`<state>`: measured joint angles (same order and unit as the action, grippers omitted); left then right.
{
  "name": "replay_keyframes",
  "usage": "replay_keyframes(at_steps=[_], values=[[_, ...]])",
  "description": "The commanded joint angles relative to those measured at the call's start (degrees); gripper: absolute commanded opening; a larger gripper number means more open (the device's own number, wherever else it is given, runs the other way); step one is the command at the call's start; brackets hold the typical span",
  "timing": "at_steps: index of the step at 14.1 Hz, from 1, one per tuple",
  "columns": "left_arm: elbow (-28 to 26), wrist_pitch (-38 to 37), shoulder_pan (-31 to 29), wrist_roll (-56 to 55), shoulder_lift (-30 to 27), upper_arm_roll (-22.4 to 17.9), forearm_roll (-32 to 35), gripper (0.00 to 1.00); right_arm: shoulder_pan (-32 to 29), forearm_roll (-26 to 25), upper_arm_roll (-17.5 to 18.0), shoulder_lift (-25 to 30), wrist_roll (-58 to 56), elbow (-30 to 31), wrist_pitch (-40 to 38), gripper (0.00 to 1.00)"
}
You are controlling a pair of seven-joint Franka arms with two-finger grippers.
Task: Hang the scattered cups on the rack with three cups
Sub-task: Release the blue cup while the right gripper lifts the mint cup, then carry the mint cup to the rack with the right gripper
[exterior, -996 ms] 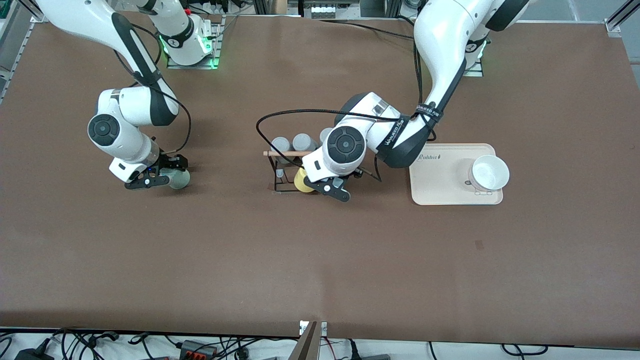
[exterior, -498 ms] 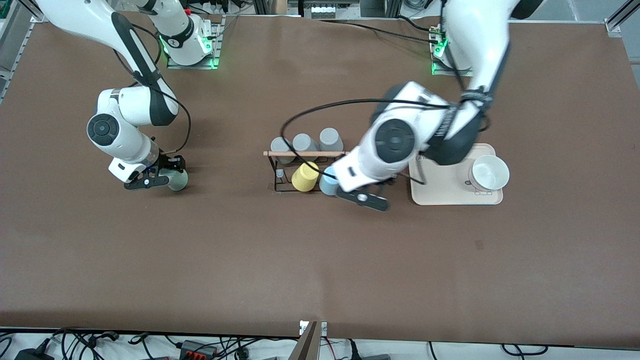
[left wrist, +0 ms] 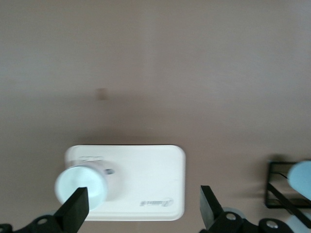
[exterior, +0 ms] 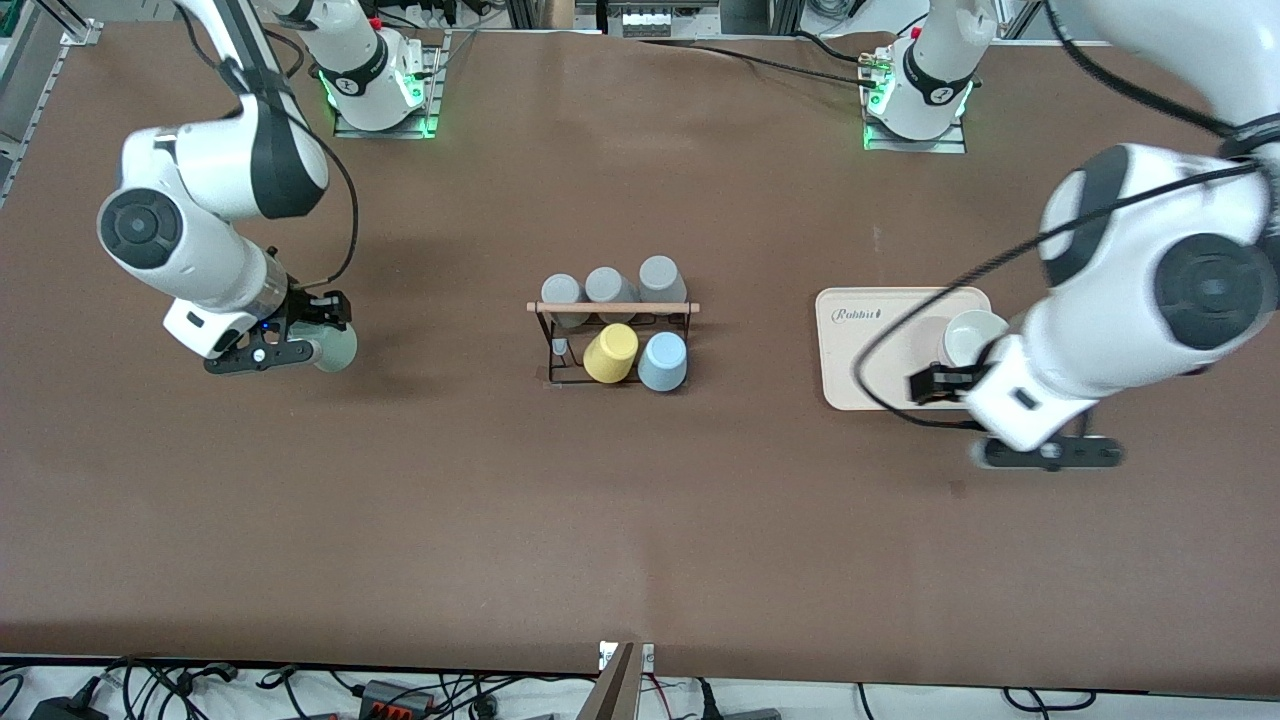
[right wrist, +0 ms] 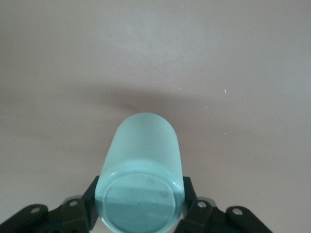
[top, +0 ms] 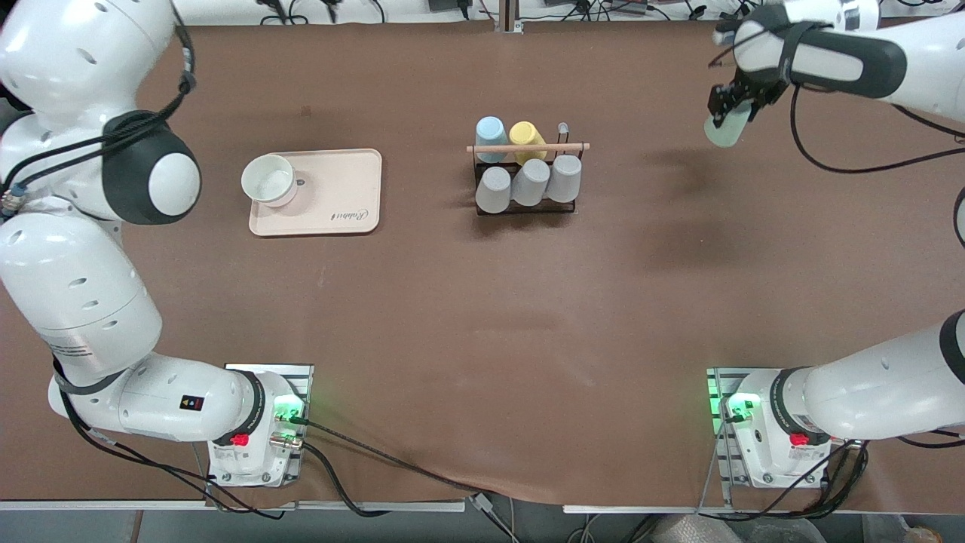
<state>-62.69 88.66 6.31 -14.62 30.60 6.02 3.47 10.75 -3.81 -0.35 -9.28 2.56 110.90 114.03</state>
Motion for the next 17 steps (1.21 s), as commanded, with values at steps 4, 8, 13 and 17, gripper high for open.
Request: replay_keyframes(at_steps=[4,8,13,17], values=[[-10.85,4.57,-6.39,13.54,-11.85,-2.05,0.84,1.0,7.52,5.73,0.17,-3.2,13.68,-11.75,-5.31,0.24],[-19.03,3.98,-6.57,13.31,-20.48,-4.17,-1.79,1.0,14.99,6.36,0.17,-8.19,24.39,-20.0,-5.31,0.24],[-32.03,9.42,-6.57,12.42,-28.13,-3.91,-2.85,1.0,21.85,6.36,0.17,-15.58,32.15,-28.27,-4.52,0.24],[-33.38,10.57,-7.18,12.51,-29.02,-4.09,-2.85,1.0,23.7,6.09,0.17,-17.78,33.47,-28.54,-4.34,0.24]])
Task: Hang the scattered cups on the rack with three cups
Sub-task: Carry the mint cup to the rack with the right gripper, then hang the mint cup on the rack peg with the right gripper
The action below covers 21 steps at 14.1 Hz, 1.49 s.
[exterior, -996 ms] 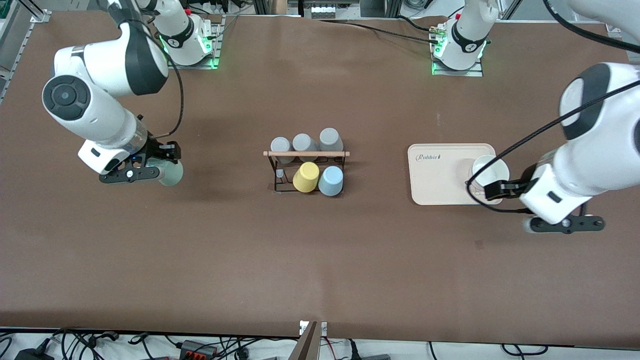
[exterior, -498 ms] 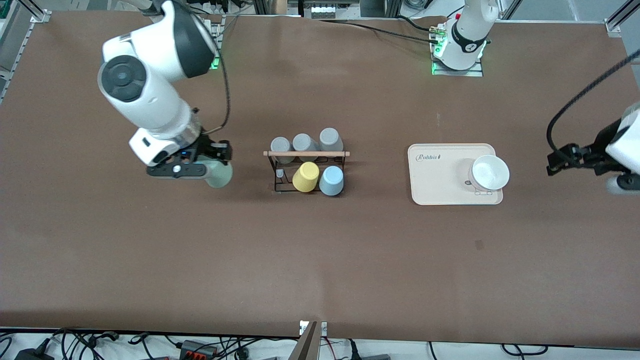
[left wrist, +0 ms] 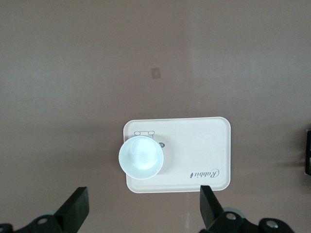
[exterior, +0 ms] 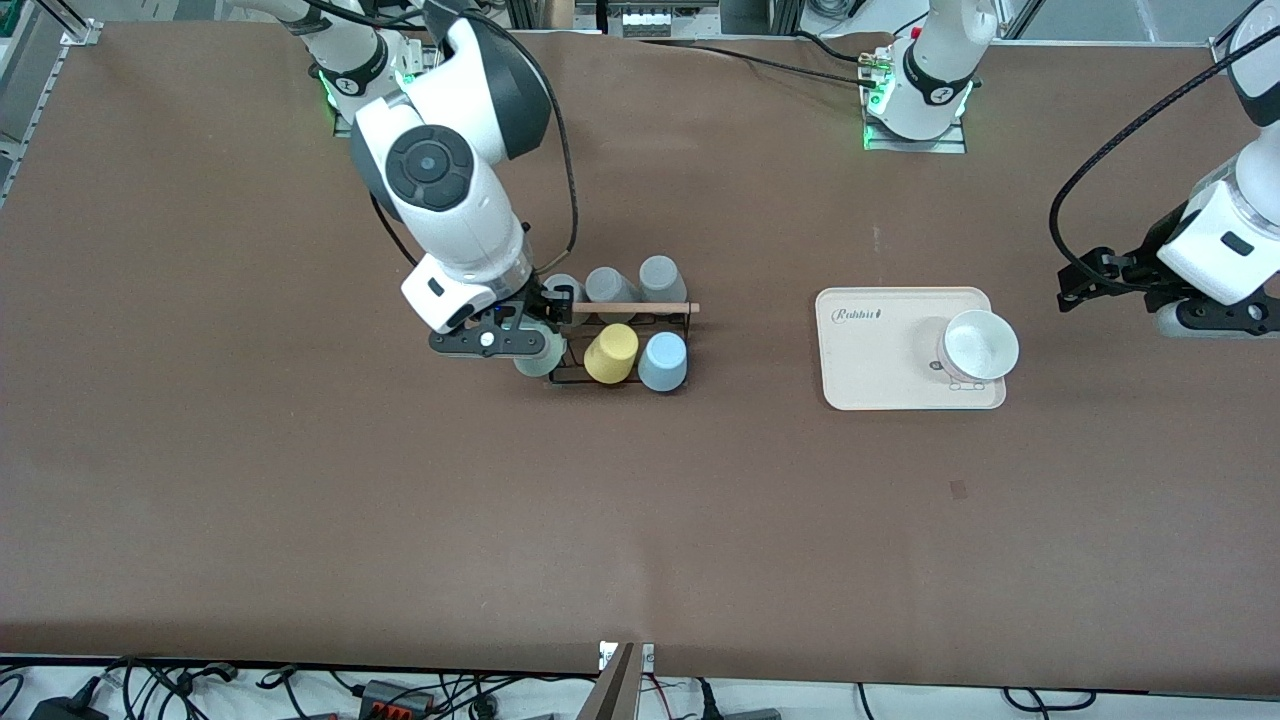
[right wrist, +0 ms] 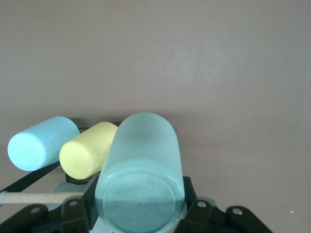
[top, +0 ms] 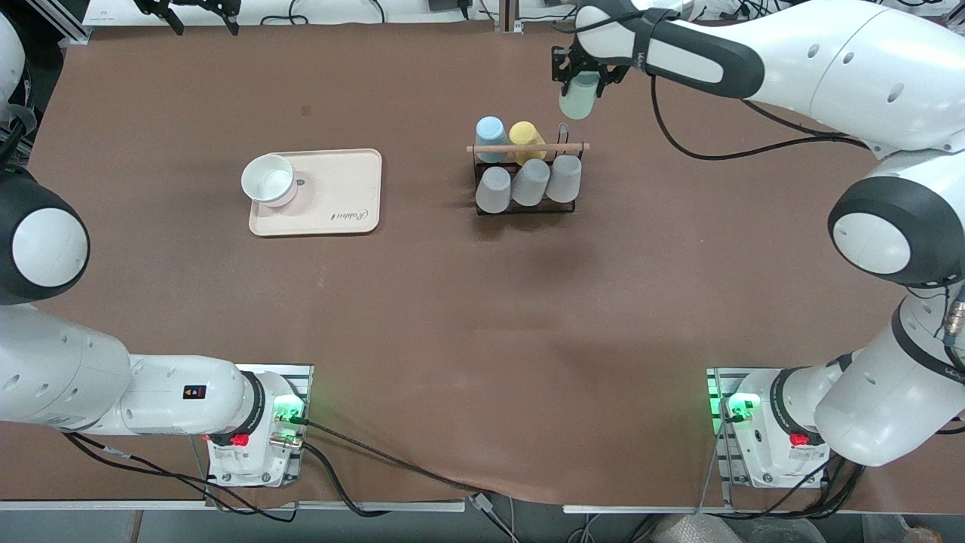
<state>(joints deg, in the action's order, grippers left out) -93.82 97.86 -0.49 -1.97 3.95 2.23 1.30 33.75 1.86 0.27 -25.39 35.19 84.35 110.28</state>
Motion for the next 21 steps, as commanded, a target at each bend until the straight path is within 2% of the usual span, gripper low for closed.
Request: replay_keyframes(at_steps=[1,3,9,15,21], values=[[-1.81,1.28,-0.57,-0.14,-2.19,-0.3,-0.69,1.0,1.4,0.33,-0.45,-1.94,0.85,-1.91,0.36,0.24],[-0.68,0.75,-0.57,-0.22,-2.19,0.31,-0.69,1.0,2.1,0.07,-0.45,-2.65,0.85,-1.47,3.0,0.24],[1.88,-0.75,-0.48,-1.02,-1.58,0.4,-0.77,1.0,3.07,-0.81,-0.62,-4.32,0.76,-0.24,2.92,0.24],[1.27,-0.66,-0.57,-0.93,-1.4,0.49,-0.86,1.0,3.16,-1.86,-0.71,-4.32,0.76,2.83,2.74,0.26],[0.92,1.72,-0.66,-0.84,-1.05,0.49,-0.69,1.0,3.07,-1.95,-0.71,-5.2,0.67,3.36,4.15,0.28]])
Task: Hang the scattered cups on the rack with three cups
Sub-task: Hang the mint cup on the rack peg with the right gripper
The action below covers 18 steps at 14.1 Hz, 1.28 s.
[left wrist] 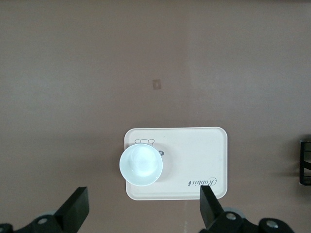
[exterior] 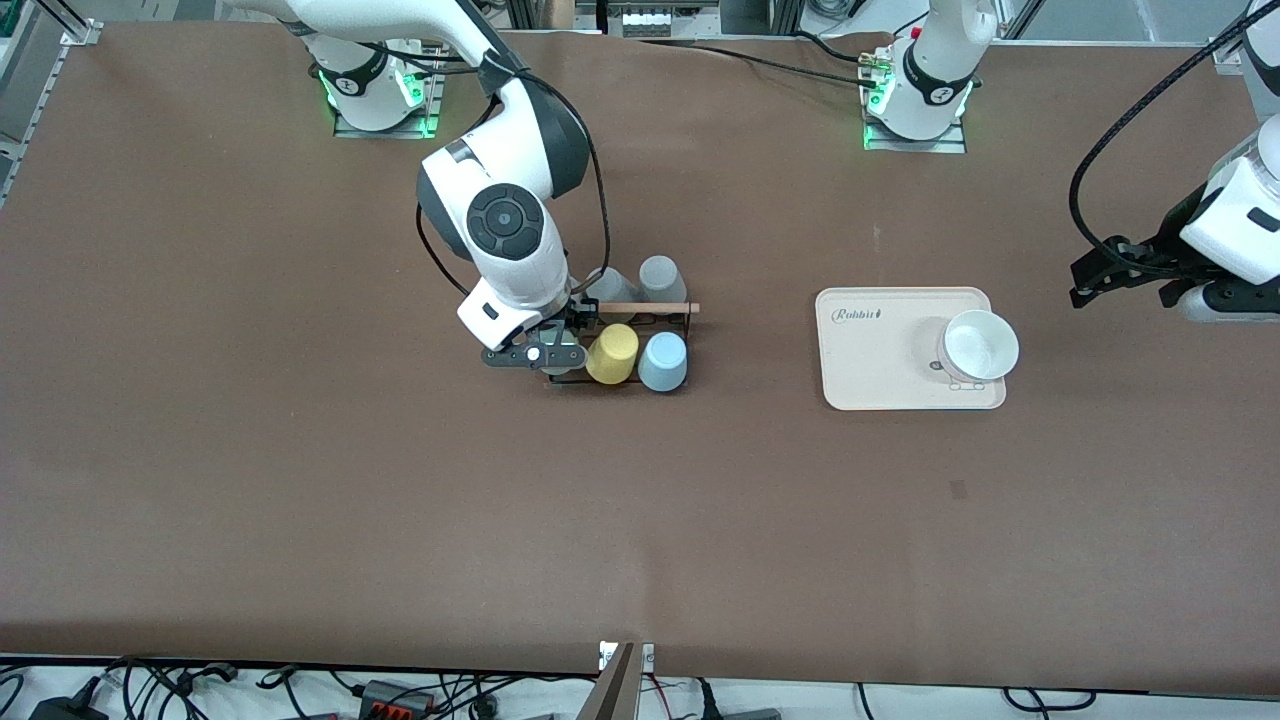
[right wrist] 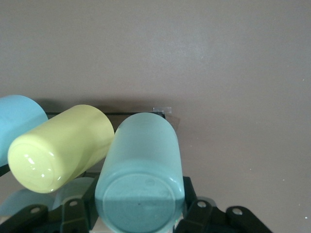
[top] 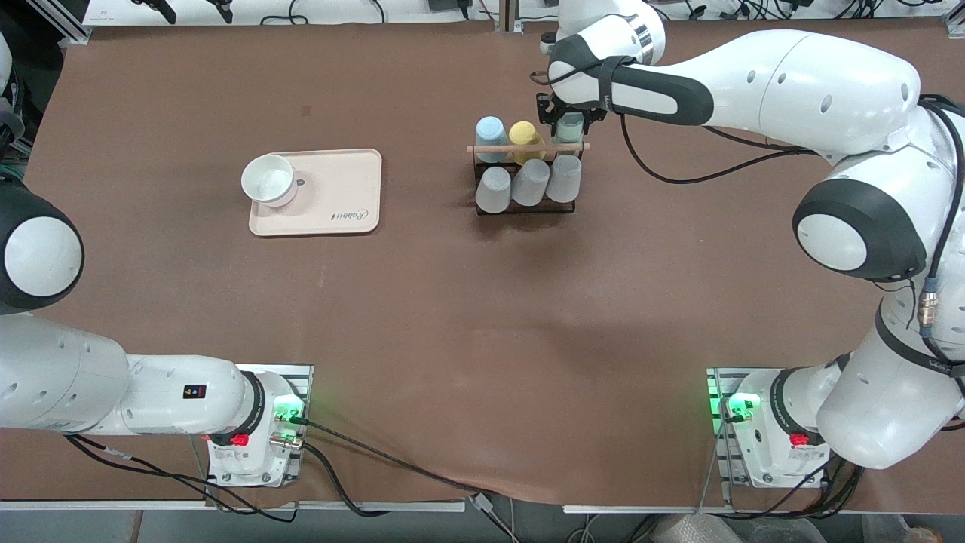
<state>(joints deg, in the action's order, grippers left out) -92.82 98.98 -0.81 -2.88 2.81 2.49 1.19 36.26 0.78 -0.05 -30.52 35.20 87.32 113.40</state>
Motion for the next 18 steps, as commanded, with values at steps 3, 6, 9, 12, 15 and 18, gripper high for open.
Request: replay_keyframes(at_steps=[3,6,9,12,15,18], values=[[-0.08,0.6,-0.33,0.15,0.0,0.24,-0.66,1.0,0.83,-0.87,-0.39,-0.5,0.74,0.4,1.83,0.29],[-0.16,0.51,-0.33,0.33,-0.09,0.24,-0.66,1.0,0.92,-0.87,-0.39,-1.56,0.66,0.4,2.18,0.31],[-0.87,0.6,-0.33,0.59,-0.26,0.24,-0.57,1.0,1.0,-0.87,-0.39,-2.0,0.74,0.4,2.62,0.41],[-0.95,0.78,-0.33,0.59,-0.26,0.24,-0.57,1.0,1.0,-0.87,-0.39,-2.09,0.74,0.4,3.24,0.78],[-1.74,0.86,-0.33,0.59,-0.53,0.24,-0.57,1.0,1.0,-0.87,-0.39,-2.09,0.31,0.4,3.15,1.0],[-1.83,1.65,-0.33,0.59,-0.53,0.24,-0.57,1.0,0.48,-0.69,-0.65,-0.6,-1.45,-0.48,2.36,1.0]])
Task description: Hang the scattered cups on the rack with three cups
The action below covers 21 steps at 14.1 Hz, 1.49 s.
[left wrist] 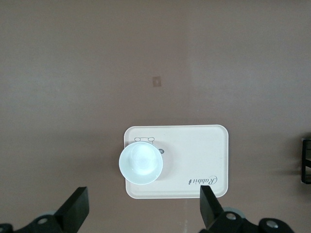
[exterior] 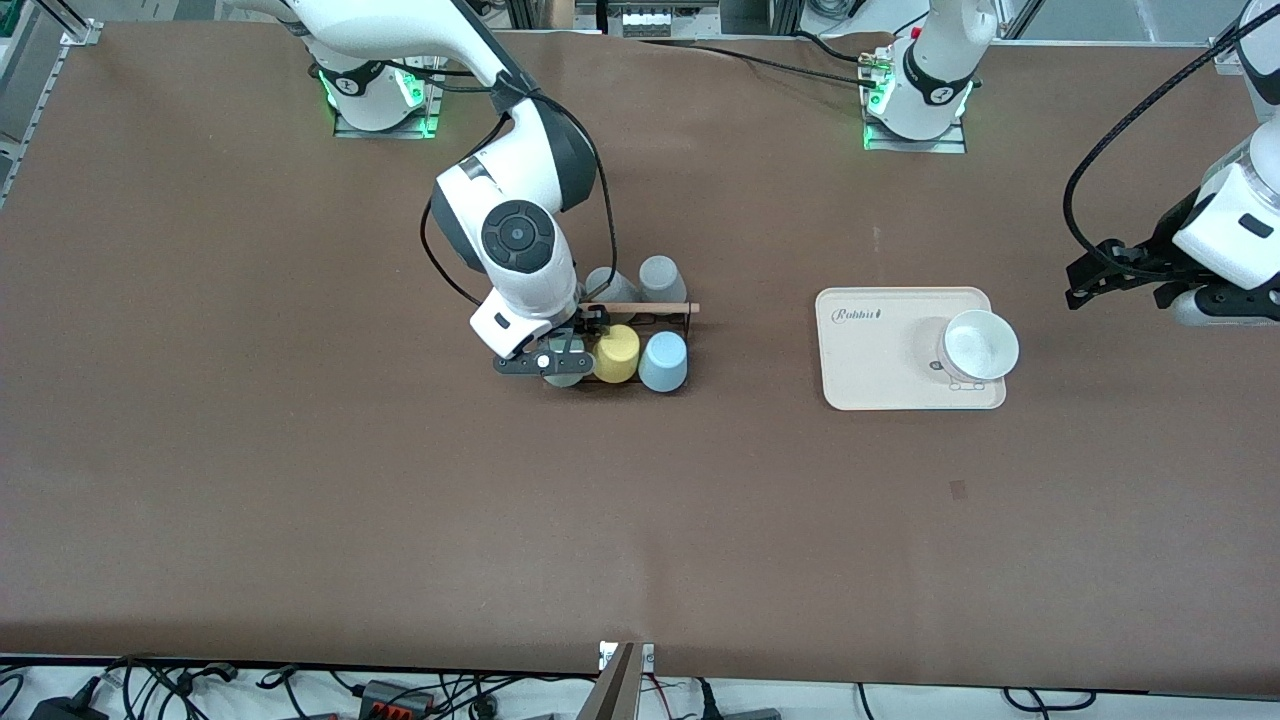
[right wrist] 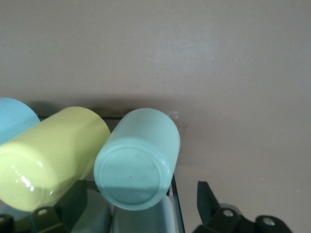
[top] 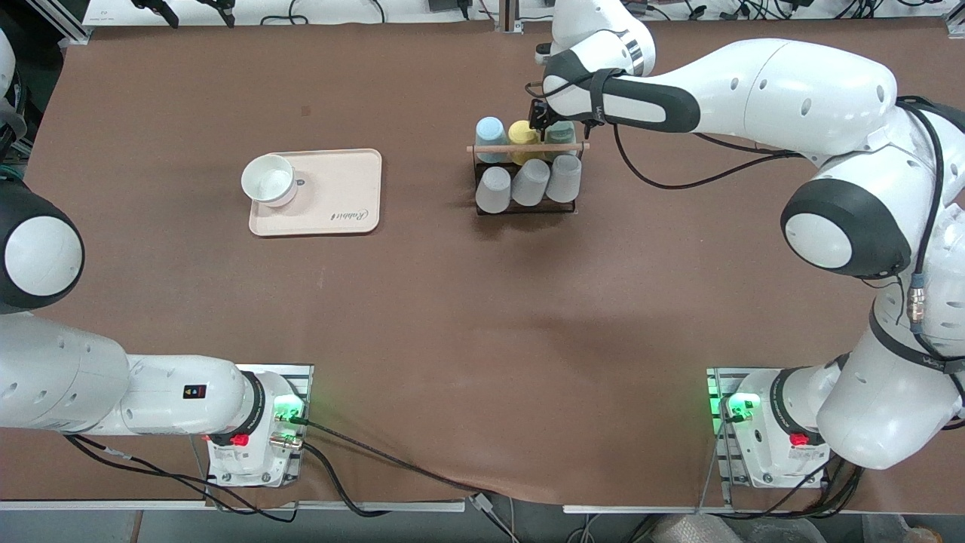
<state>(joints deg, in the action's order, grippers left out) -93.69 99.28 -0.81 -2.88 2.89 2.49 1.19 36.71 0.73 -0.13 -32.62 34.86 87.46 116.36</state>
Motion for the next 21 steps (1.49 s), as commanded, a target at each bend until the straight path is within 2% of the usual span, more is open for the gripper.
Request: replay_keyframes(at_steps=[1,6,8,12,16,18,20,21], values=[[-0.97,1.35,-0.33,0.6,-0.61,0.24,-0.57,1.0,-0.49,-0.29,-0.66,3.34,-1.46,-0.62,-2.09,1.0],[-0.97,1.27,-0.33,0.77,-0.69,0.32,-0.4,1.0,-7.42,-0.02,-0.66,13.36,-1.64,-0.8,-10.88,1.0],[-0.71,1.0,-0.33,0.86,-0.69,0.32,-0.31,1.0,-12.6,-0.29,-0.13,16.79,-5.22,-0.71,-13.43,1.0],[-0.18,-0.14,-0.33,0.95,-0.61,0.32,-0.31,1.0,-24.03,-0.63,-0.22,21.81,-21.56,-0.53,-18.44,1.0],[-0.09,-0.75,-0.33,0.95,-0.61,0.32,-0.48,1.0,-36.42,-0.82,-0.13,25.06,-27.82,-0.71,-22.22,1.0],[0.0,-0.93,-0.24,0.95,-0.69,0.32,-0.66,1.0,-38.11,-1.43,-0.65,25.94,-29.06,-2.19,-25.03,1.0],[0.08,-0.93,-0.33,0.95,-0.61,0.32,-0.66,1.0,-38.46,-5.98,-0.13,26.03,-29.41,-4.4,-27.14,1.0],[0.08,-0.93,-0.33,0.95,-0.61,0.32,-0.66,1.0,-38.99,-6.09,-0.13,26.81,-29.15,-3.79,-27.94,1.0]])
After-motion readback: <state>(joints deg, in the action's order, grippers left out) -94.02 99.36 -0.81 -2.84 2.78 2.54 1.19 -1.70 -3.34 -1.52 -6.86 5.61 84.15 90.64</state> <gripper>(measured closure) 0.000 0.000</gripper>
